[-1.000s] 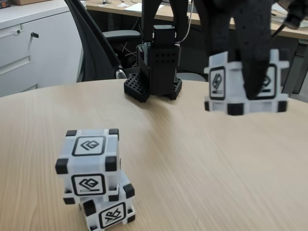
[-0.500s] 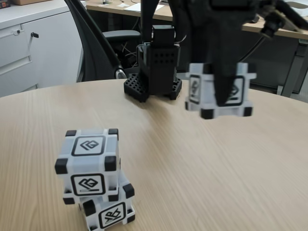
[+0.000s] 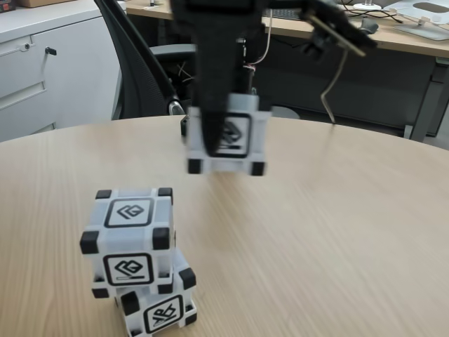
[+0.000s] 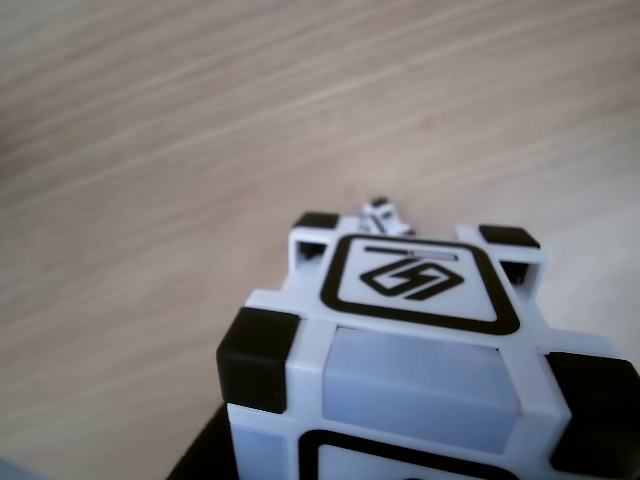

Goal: Stack cubes from left to right.

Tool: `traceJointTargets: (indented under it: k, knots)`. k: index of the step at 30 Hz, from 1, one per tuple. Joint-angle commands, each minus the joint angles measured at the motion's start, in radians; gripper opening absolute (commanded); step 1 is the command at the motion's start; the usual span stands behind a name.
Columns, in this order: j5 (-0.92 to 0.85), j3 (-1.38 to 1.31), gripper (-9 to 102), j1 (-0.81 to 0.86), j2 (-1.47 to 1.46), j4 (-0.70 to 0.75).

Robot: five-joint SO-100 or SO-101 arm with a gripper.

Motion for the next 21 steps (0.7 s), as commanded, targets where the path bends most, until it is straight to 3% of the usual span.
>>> traceJointTargets:
  k: [1, 21]
  knots:
    - [-0.011, -0.021, 0, 0.029, 0.054, 0.011]
    - [-0.021, -0.169, 0, 0.107, -0.025, 0.011]
